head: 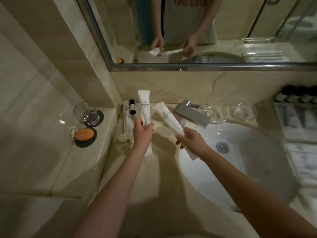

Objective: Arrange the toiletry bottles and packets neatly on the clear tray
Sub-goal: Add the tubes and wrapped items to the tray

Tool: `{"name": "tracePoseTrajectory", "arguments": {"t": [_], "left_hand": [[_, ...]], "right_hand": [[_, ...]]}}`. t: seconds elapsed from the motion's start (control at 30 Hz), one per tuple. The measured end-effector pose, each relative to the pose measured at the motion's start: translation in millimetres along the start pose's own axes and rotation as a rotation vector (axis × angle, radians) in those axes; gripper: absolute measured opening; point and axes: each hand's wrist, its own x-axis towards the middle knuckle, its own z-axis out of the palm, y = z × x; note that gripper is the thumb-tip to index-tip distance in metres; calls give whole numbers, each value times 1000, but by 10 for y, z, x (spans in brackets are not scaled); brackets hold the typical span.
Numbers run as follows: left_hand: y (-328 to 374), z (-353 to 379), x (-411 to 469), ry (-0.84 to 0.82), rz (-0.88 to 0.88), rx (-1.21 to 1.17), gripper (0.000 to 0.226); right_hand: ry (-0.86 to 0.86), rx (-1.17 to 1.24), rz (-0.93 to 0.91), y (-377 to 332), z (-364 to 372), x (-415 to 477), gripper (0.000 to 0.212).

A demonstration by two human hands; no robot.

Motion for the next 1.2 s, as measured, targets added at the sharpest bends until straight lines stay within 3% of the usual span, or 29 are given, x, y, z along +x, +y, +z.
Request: {"name": "tracePoseTrajectory", "arguments": {"t": [0.33, 0.63, 0.8, 0.93, 0.97, 1.07, 1.2], "left_hand": [[249, 740, -1028, -171, 172, -158, 19], [483, 1798, -1630, -455, 228, 68, 17], [477, 2380, -1886, -694, 256, 215, 25], [442, 2722, -2186, -693, 328, 337, 21], [428, 2800, -2266, -681, 307, 333, 21], [373, 3015, -2551, -687, 110, 205, 17], [283, 3223, -2948, -791, -76, 111, 19]], "right_hand": [[201, 165, 25, 761, -913, -980, 11], [271, 138, 100, 1660, -1826, -1847, 10], [266, -53, 188, 2041, -2259, -2145, 16], [271, -233, 223, 2207, -2491, -2312, 16], [285, -285, 224, 2249, -2533, -2344, 16], [383, -576, 161, 2451, -2605, -2409, 55], [620, -792, 30, 2759, -2712, -2459, 38]]}}
